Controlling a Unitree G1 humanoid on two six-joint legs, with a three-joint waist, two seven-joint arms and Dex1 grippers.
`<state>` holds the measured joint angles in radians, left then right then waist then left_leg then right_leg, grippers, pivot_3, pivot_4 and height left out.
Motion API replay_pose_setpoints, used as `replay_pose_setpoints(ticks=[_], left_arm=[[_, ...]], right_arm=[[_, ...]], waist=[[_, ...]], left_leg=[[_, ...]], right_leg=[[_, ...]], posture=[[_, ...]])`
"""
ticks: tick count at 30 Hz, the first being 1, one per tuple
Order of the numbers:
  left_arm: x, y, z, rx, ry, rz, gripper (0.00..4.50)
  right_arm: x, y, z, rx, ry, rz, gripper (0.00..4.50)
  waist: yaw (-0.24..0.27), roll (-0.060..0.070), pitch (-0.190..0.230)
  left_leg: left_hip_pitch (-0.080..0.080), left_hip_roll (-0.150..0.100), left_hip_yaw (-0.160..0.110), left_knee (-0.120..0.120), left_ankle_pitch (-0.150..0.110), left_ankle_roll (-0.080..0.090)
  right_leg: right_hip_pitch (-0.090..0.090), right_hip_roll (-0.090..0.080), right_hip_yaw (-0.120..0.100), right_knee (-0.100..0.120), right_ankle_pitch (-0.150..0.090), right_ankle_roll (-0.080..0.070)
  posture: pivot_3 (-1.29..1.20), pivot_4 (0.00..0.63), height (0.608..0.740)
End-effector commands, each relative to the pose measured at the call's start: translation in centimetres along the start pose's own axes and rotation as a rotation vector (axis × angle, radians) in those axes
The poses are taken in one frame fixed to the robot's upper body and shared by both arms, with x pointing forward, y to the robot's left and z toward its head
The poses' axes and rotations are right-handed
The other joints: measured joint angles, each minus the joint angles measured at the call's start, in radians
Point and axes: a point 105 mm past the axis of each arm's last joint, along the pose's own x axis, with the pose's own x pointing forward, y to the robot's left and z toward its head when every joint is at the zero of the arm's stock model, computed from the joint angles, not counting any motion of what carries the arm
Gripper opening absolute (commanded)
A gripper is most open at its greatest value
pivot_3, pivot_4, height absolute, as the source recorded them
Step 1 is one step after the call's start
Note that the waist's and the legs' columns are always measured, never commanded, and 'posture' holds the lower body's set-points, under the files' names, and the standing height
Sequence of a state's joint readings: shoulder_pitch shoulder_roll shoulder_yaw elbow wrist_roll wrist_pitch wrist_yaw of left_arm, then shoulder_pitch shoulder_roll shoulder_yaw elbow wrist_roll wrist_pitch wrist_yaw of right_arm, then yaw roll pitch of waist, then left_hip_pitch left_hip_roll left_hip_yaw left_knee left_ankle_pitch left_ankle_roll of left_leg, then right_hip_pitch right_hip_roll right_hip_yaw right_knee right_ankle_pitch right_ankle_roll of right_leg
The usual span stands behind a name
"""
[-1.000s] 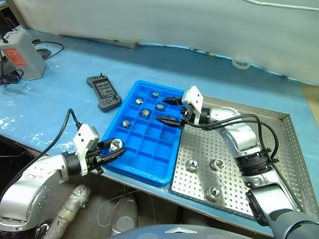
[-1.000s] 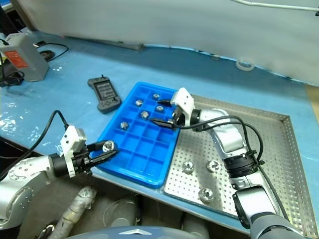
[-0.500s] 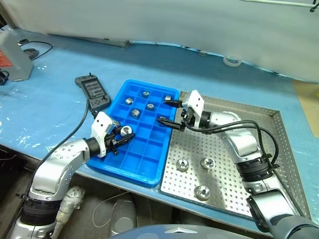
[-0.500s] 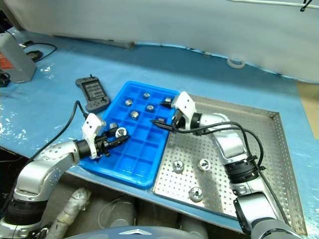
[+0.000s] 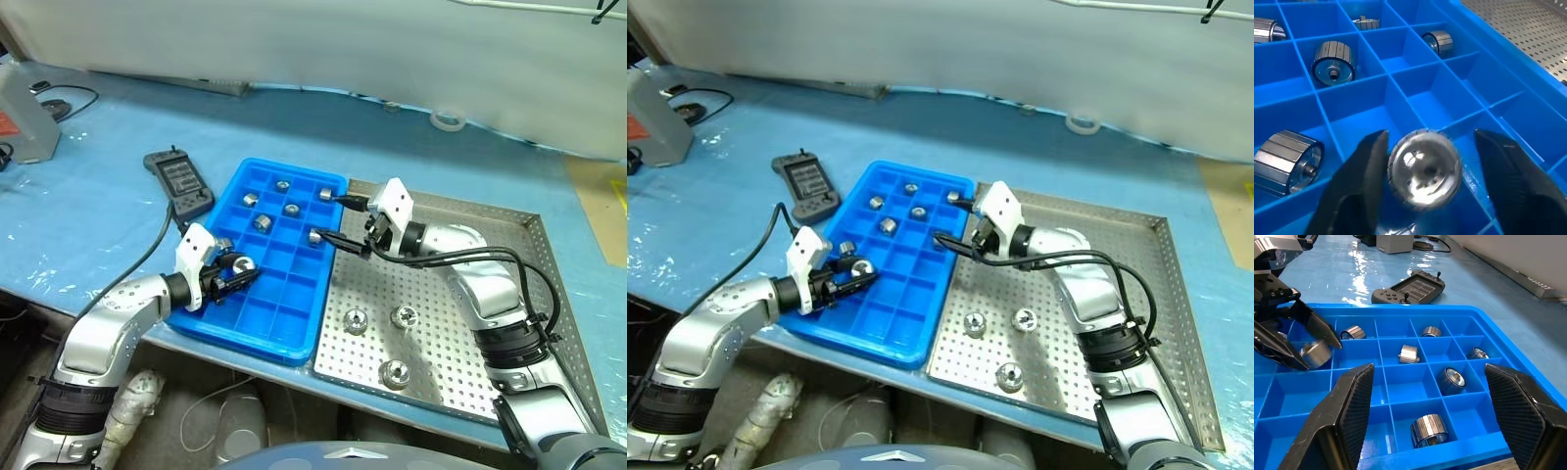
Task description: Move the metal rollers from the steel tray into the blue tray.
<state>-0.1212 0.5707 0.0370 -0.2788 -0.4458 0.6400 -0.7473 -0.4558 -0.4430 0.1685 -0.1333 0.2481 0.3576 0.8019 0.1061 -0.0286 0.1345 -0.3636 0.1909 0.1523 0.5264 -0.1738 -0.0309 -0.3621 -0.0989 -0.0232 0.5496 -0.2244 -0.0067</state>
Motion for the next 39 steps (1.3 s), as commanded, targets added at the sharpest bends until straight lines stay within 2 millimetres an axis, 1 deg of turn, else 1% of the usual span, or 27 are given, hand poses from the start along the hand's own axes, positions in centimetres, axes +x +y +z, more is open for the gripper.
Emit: replay_pose_setpoints(ticks=[1,3,7,8,11,13,14,17,18,20,21,24,27,28,31,36,39], left_arm=[[-0.1,-0.2,0.9,0.053,-0.03,-0.008,4.31],[-0.1,-0.6,1.2,0.044,-0.047,-0.032,4.31],[0.0,-0.2,2.2,0.07,-0.072,-0.019,4.31],[0.0,-0.3,2.6,0.071,-0.082,-0.036,4.31],[0.0,-1.3,3.5,0.063,-0.106,-0.114,4.31],[-0.1,-2.6,3.8,0.08,-0.112,-0.227,4.31],[0.2,-2.7,3.8,0.09,-0.109,-0.259,4.31],[1.9,-2.8,4.2,0.127,-0.106,-0.326,4.31],[2.9,-2.9,4.7,0.129,-0.108,-0.343,4.31],[4.1,-2.9,5.1,0.129,-0.108,-0.359,4.31],[5.2,-3.4,5.5,0.133,-0.109,-0.39,4.31],[7.1,-5.1,6.3,0.133,-0.119,-0.486,4.31],[8.0,-5.6,6.8,0.1,-0.129,-0.512,4.31],[8.2,-5.5,7.0,0.078,-0.132,-0.503,4.31],[7.9,-5.8,7.0,0.043,-0.12,-0.54,4.31],[7.1,-6.0,7.0,0.034,-0.098,-0.58,4.31],[7.0,-5.9,7.2,0.038,-0.1,-0.577,4.31]], right_arm=[[-0.1,-0.5,1.4,-0.048,-0.039,-0.019,3.76],[0.0,-0.5,1.4,-0.048,-0.041,-0.017,3.76],[0.0,-0.5,1.3,-0.048,-0.04,-0.019,3.76],[-0.1,-0.7,1.3,-0.05,-0.036,-0.023,3.76],[-1.0,-0.9,0.9,-0.048,-0.016,-0.024,3.76],[-2.1,-0.8,0.2,-0.067,0.028,-0.017,3.76],[-2.7,-0.7,-0.3,-0.07,0.052,-0.013,3.76],[-4.6,0.4,-2.0,-0.055,0.131,0.01,3.76],[-5.5,1.6,-3.3,-0.071,0.198,0.045,3.76],[-6.5,3.0,-4.7,-0.09,0.271,0.091,3.76],[-7.0,3.7,-5.4,-0.091,0.298,0.093,3.76],[-7.7,4.4,-6.2,-0.085,0.322,0.047,3.76],[-8.0,4.5,-6.6,-0.065,0.335,0.011,3.76],[-8.1,4.6,-6.8,-0.063,0.342,0.005,3.76],[-8.4,4.4,-7.1,-0.054,0.342,-0.036,3.76],[-8.6,4.5,-8.3,-0.038,0.367,-0.061,3.76],[-8.6,4.8,-8.8,-0.028,0.382,-0.061,3.76]], waist=[[-0.004,-0.001,-0.001],[-0.008,-0.001,-0.001],[-0.008,-0.001,-0.001],[-0.008,-0.001,-0.001],[-0.01,-0.001,-0.001],[-0.008,-0.001,-0.001],[-0.006,-0.001,-0.001],[-0.005,0.001,-0.002],[-0.004,0.002,-0.003],[-0.01,0.002,-0.004],[-0.017,0.002,-0.004],[-0.04,0.002,-0.005],[-0.076,0.002,-0.006],[-0.084,0.002,-0.006],[-0.094,0.002,-0.007],[-0.094,0.002,-0.007],[-0.09,0.002,-0.007]], left_leg=[[0.0,0.0,0.0,0.0,0.0,0.0],[0.0,0.0,0.0,0.0,0.0,0.0],[0.0,0.0,0.0,0.0,0.0,0.0],[0.0,0.0,0.0,0.0,0.0,0.0],[0.0,0.0,0.0,0.0,0.0,0.0],[0.0,0.0,0.0,0.0,0.0,0.0],[0.0,0.0,0.0,0.0,0.0,0.0],[0.0,-0.001,0.001,0.001,-0.001,0.002],[0.0,-0.002,0.001,0.001,-0.001,0.003],[0.0,-0.003,0.001,0.002,-0.002,0.004],[0.001,-0.002,0.001,0.003,-0.002,0.005],[0.001,-0.002,0.002,0.003,-0.002,0.005],[0.003,-0.001,0.005,0.003,-0.003,0.005],[0.004,-0.001,0.006,0.003,-0.003,0.005],[0.005,0.001,0.007,0.003,-0.005,0.009],[0.007,0.001,0.015,0.003,-0.008,0.013],[0.008,-0.001,0.02,0.004,-0.01,0.017]], right_leg=[[0.0,0.0,0.0,0.0,0.0,0.0],[0.0,0.0,0.0,0.0,0.0,0.0],[0.0,0.001,-0.001,0.0,0.0,0.0],[0.0,0.001,-0.001,0.001,0.0,0.0],[0.0,0.0,0.0,0.001,0.0,0.0],[0.0,0.0,0.0,0.001,0.0,0.0],[0.0,-0.001,0.0,0.001,0.0,0.0],[0.002,0.0,0.001,0.001,0.0,0.0],[0.003,-0.001,0.001,0.0,0.0,0.0],[0.004,-0.002,0.001,0.0,0.0,0.0],[0.004,-0.003,0.003,-0.001,0.0,0.0],[0.003,-0.003,0.003,-0.002,0.0,0.0],[0.003,-0.004,0.004,-0.001,0.0,0.0],[0.003,-0.003,0.005,-0.001,0.0,0.0],[0.003,-0.002,0.005,-0.001,0.0,-0.001],[0.002,-0.003,0.01,-0.001,0.0,-0.001],[0.002,-0.007,0.013,-0.002,-0.001,-0.002]], posture=[[0.09,0.15,0.74],[0.09,0.15,0.74],[0.09,0.15,0.74],[0.08,0.15,0.74],[0.06,0.15,0.74],[0.06,0.15,0.74],[0.0,0.15,0.74],[-0.03,0.15,0.74],[-0.03,0.15,0.74],[-0.03,0.15,0.74],[-0.12,0.15,0.74],[-0.15,0.15,0.74],[-0.18,0.15,0.74],[-0.19,0.15,0.74],[-0.21,0.15,0.74],[-0.22,0.15,0.74],[-0.22,0.15,0.74]])
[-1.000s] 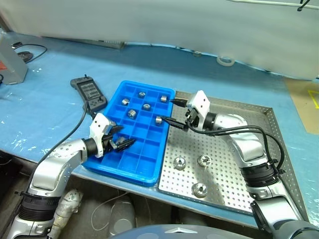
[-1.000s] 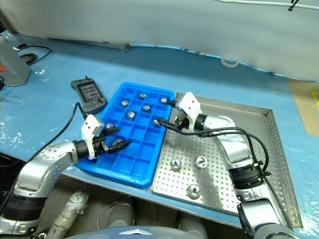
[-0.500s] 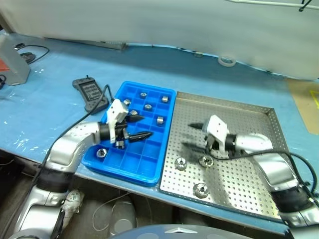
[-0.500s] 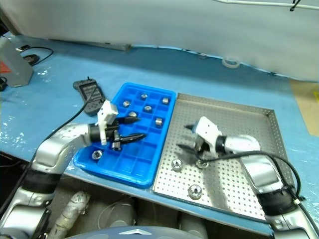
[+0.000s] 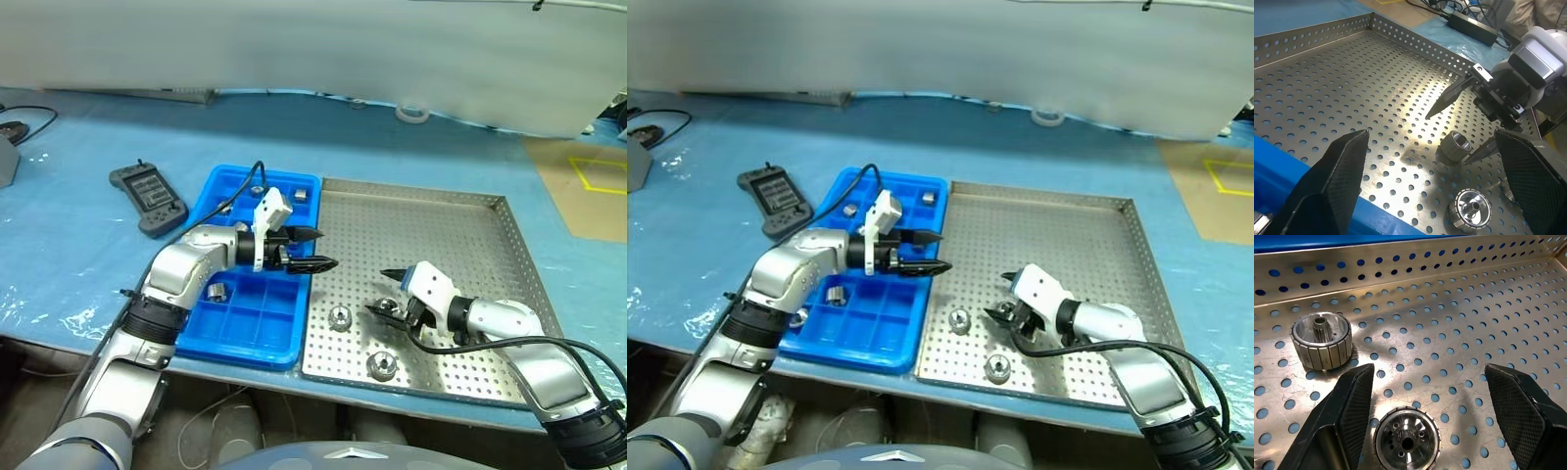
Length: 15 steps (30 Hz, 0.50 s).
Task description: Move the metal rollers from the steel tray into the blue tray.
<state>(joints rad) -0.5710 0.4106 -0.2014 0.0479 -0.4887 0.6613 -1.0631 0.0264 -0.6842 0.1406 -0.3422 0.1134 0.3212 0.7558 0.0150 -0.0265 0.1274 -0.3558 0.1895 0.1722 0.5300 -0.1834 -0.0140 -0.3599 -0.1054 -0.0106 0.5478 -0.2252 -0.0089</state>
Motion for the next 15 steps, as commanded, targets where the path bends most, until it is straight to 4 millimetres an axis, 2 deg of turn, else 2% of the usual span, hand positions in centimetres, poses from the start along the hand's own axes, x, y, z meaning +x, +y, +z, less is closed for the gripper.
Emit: replay_pose_setpoints(ticks=[1,8,13,15], left_arm=[[-0.2,-0.6,1.4,0.047,-0.034,-0.019,4.31],[-0.7,-0.6,1.3,0.054,-0.018,-0.015,4.31],[-1.8,-1.2,1.6,0.159,-0.026,-0.047,4.31],[-2.6,-1.1,2.1,0.171,-0.044,-0.06,4.34]], right_arm=[[0.0,0.1,0.1,-0.016,-0.004,-0.013,3.76],[-0.6,0.0,-0.8,0.034,0.027,-0.004,3.76],[-1.0,0.2,-1.7,0.046,0.059,0.031,3.76],[-0.8,0.3,-2.0,0.049,0.062,0.041,3.34]], waist=[[0.001,0.0,0.0],[-0.001,0.0,0.0],[-0.001,0.0,0.0],[0.001,0.0,0.0]], left_leg=[[0.0,-0.001,0.001,0.0,-0.001,0.001],[-0.001,-0.002,0.004,0.004,-0.003,0.005],[0.0,-0.002,0.004,0.004,-0.004,0.006],[0.0,-0.001,0.004,0.004,-0.004,0.006]], right_leg=[[0.0,-0.001,0.0,0.0,0.0,0.0],[0.0,-0.002,0.004,-0.002,0.0,-0.001],[0.0,-0.002,0.004,-0.001,0.0,-0.001],[0.0,-0.002,0.003,-0.001,0.0,-0.001]], posture=[[-0.22,0.15,0.74],[-0.2,0.15,0.74],[-0.19,0.15,0.74],[-0.19,0.15,0.74]])
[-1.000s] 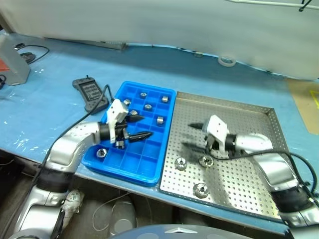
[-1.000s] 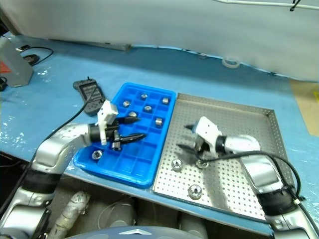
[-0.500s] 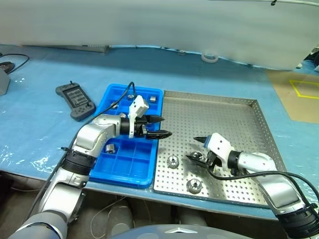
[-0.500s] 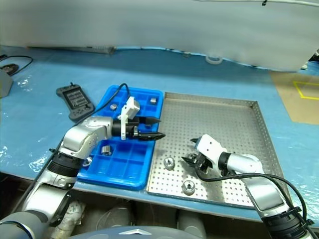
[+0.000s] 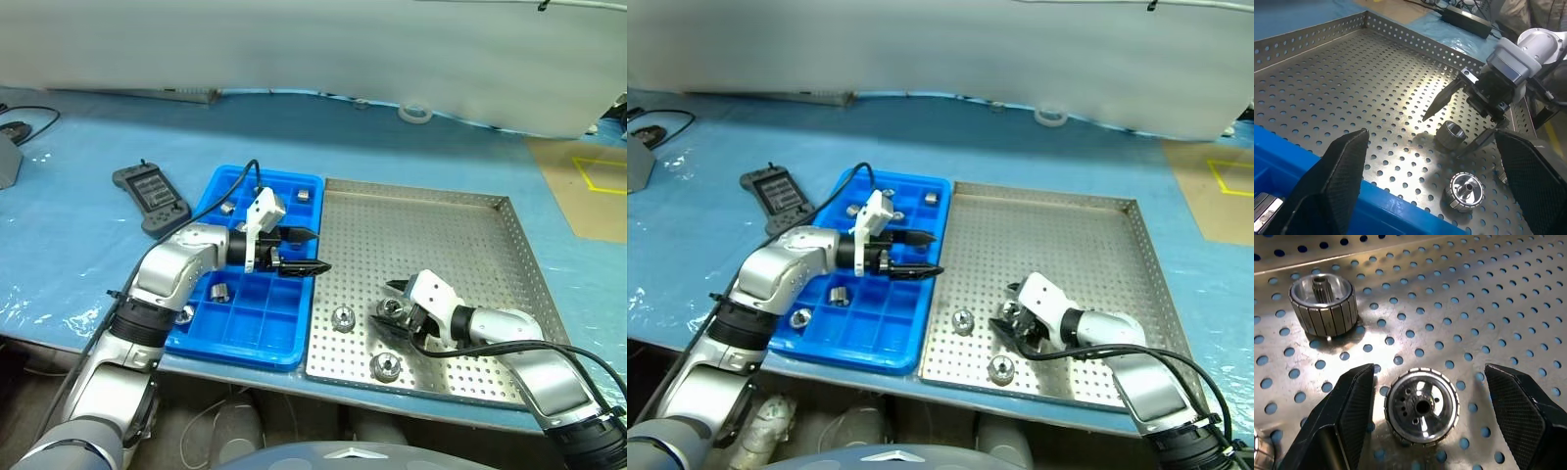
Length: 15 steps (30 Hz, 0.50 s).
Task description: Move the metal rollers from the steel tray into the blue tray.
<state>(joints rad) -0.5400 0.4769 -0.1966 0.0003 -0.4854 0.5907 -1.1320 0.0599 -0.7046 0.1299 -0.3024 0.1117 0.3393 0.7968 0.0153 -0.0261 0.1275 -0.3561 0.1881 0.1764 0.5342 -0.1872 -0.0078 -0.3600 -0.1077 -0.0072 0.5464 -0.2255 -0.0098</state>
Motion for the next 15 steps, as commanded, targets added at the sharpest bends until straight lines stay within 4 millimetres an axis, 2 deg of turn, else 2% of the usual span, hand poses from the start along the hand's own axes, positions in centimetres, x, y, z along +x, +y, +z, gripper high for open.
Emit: replay_pose_setpoints(ticks=[1,5,6,9,12,15], left_arm=[[-1.5,-0.2,2.1,0.084,-0.055,-0.022,4.34],[-2.7,0.6,1.3,0.132,0.001,0.004,4.34],[-3.0,0.6,1.3,0.142,0.009,0.002,4.34],[-3.5,0.4,1.6,0.162,0.015,-0.01,4.34],[-4.0,0.2,1.6,0.23,0.032,-0.018,4.34],[-5.2,0.1,3.0,0.273,-0.04,-0.007,4.34]], right_arm=[[-0.2,-0.2,-0.1,-0.004,-0.009,0.008,3.17],[0.2,-0.7,-1.1,0.016,-0.001,-0.005,1.78],[0.2,-0.7,-1.2,0.008,-0.005,0.001,1.62],[0.1,-0.7,-1.5,0.013,-0.018,0.012,1.63],[0.1,-1.7,-1.4,-0.015,-0.031,-0.027,1.63],[-0.1,-2.1,0.8,-0.03,-0.106,-0.028,1.63]], waist=[[0.0,0.0,0.0],[-0.002,0.0,0.0],[-0.002,0.0,0.0],[-0.002,0.0,0.0],[-0.001,-0.001,-0.001],[-0.002,-0.001,0.0]], left_leg=[[0.0,0.0,0.0,0.0,0.0,0.0],[0.001,0.0,0.0,0.0,0.0,0.0],[0.002,0.0,0.0,0.0,0.0,0.0],[0.004,0.0,0.0,0.0,0.0,0.0],[0.005,0.0,0.0,0.0,0.0,0.0],[0.005,0.0,0.0,0.0,0.0,0.0]], right_leg=[[0.0,0.0,0.0,0.0,0.0,0.0],[0.0,0.0,0.0,0.0,0.0,0.0],[0.001,0.0,0.001,0.0,0.0,0.0],[0.001,0.0,0.003,0.0,0.0,0.0],[0.001,0.0,0.005,0.0,0.0,-0.001],[0.0,0.0,0.007,0.0,0.0,-0.001]], posture=[[-0.19,0.15,0.74],[-0.18,0.15,0.74],[-0.18,0.15,0.74],[-0.17,0.15,0.74],[-0.16,0.15,0.74],[-0.17,0.15,0.74]])
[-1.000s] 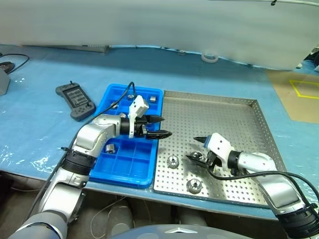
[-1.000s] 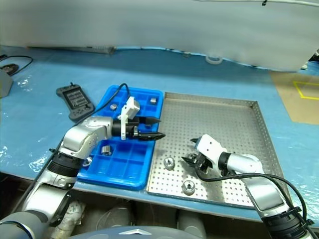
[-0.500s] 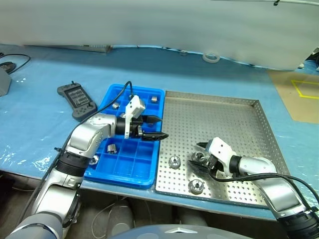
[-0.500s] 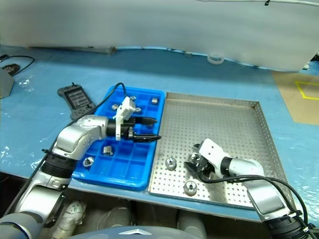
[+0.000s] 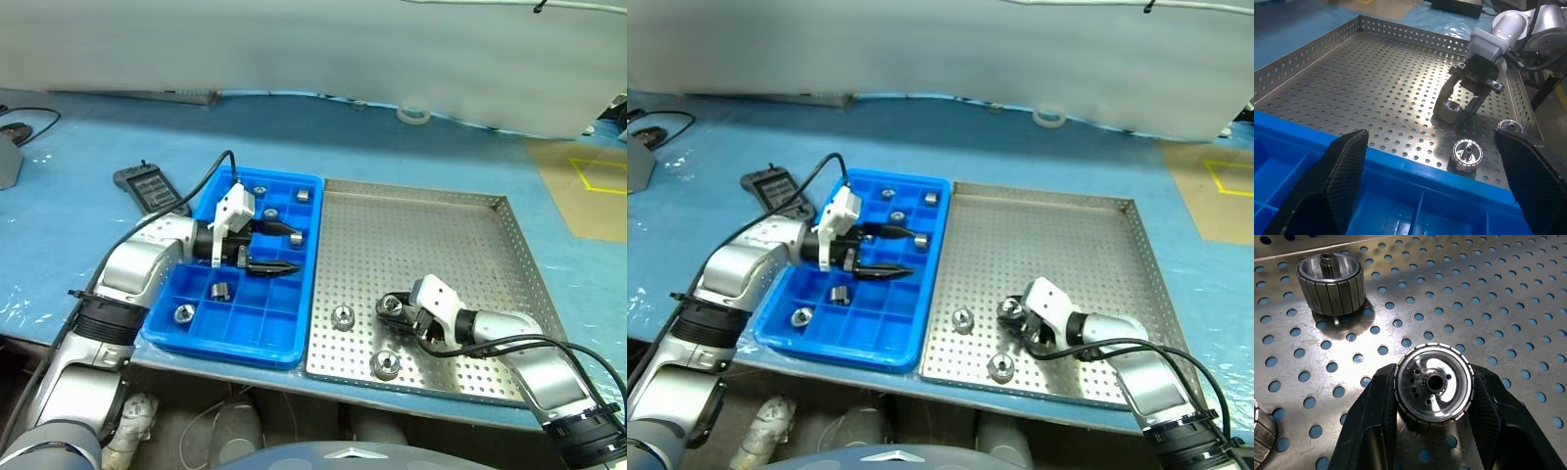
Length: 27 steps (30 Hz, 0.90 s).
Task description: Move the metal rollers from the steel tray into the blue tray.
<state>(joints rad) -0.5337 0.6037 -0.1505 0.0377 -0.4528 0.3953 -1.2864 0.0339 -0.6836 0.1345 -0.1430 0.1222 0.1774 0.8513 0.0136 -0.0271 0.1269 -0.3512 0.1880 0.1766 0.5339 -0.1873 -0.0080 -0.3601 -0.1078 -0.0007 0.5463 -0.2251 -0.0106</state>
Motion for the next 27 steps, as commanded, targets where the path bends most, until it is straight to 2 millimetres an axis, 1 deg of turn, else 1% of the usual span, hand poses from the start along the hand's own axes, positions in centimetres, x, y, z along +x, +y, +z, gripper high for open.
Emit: replay_pose_setpoints(ticks=[1,3,5,8,11,13,16,19,23,27], left_arm=[[-1.9,0.2,2.5,0.093,-0.087,0.026,4.34],[-3.5,0.5,2.9,0.094,-0.075,0.057,4.34],[-4.8,0.6,3.1,0.076,-0.061,0.08,4.34],[-5.4,1.1,3.2,0.067,-0.05,0.131,4.34],[-6.1,1.6,3.8,0.071,-0.068,0.209,4.34],[-6.7,1.6,3.7,0.071,-0.069,0.254,4.34],[-7.7,1.1,3.4,0.054,-0.081,0.325,4.34],[-8.7,1.0,2.8,0.038,-0.093,0.436,4.34],[-9.7,-0.6,2.2,-0.009,-0.118,0.527,4.34],[-10.9,-1.7,1.7,-0.039,-0.114,0.62,4.34]], right_arm=[[-0.6,-2.0,2.8,-0.038,-0.084,-0.064,1.63],[-0.8,-2.5,5.5,-0.061,-0.155,-0.063,1.63],[-0.2,-3.0,8.1,-0.085,-0.226,-0.056,1.63],[1.6,-2.6,11.0,-0.121,-0.285,-0.009,1.63],[3.5,-2.2,13.0,-0.163,-0.305,0.049,1.63],[4.3,-2.2,13.7,-0.181,-0.311,0.077,1.63],[5.4,-2.2,14.4,-0.216,-0.315,0.12,1.63],[6.4,-2.1,15.3,-0.204,-0.344,0.163,1.63],[7.9,-1.9,15.8,-0.221,-0.354,0.208,1.63],[9.6,-1.2,16.3,-0.221,-0.375,0.26,1.63]], waist=[[-0.001,0.0,0.0],[-0.005,0.001,0.0],[-0.008,0.0,0.0],[-0.007,0.0,0.0],[0.009,-0.001,-0.001],[0.014,-0.001,-0.001],[0.029,-0.002,-0.001],[0.038,-0.002,-0.001],[0.058,-0.002,0.0],[0.082,-0.002,0.002]], left_leg=[[0.0,0.0,0.0,0.0,0.0,0.0],[-0.001,0.0,0.0,0.0,0.0,-0.001],[-0.001,0.001,0.001,-0.002,0.001,-0.001],[0.001,0.002,0.001,-0.005,0.002,-0.003],[0.0,0.003,0.002,-0.008,0.003,-0.004],[-0.001,0.002,0.003,-0.008,0.003,-0.007],[-0.004,0.001,0.002,-0.007,0.001,-0.005],[-0.007,0.0,0.001,-0.006,0.0,-0.005],[-0.009,0.002,0.001,-0.006,0.001,-0.007],[-0.01,0.004,-0.002,-0.007,0.003,-0.01]], right_leg=[[-0.001,0.0,0.001,0.0,0.0,0.0],[-0.004,0.0,0.001,0.0,0.002,-0.003],[-0.006,0.0,0.001,0.001,0.002,-0.003],[-0.008,0.001,0.0,0.004,0.002,-0.003],[-0.008,0.001,-0.003,0.004,0.002,-0.003],[-0.008,0.001,-0.004,0.005,0.001,-0.005],[-0.008,0.0,-0.004,0.004,0.001,-0.006],[-0.009,0.0,-0.005,0.003,0.0,-0.007],[-0.009,0.0,-0.011,0.004,0.0,-0.007],[-0.009,0.0,-0.018,0.004,0.0,-0.007]], posture=[[-0.17,0.15,0.74],[-0.16,0.15,0.74],[-0.13,0.15,0.74],[-0.09,0.15,0.74],[-0.03,0.15,0.74],[0.02,0.15,0.74],[0.07,0.15,0.74],[0.15,0.15,0.74],[0.22,0.15,0.74],[0.26,0.15,0.74]])
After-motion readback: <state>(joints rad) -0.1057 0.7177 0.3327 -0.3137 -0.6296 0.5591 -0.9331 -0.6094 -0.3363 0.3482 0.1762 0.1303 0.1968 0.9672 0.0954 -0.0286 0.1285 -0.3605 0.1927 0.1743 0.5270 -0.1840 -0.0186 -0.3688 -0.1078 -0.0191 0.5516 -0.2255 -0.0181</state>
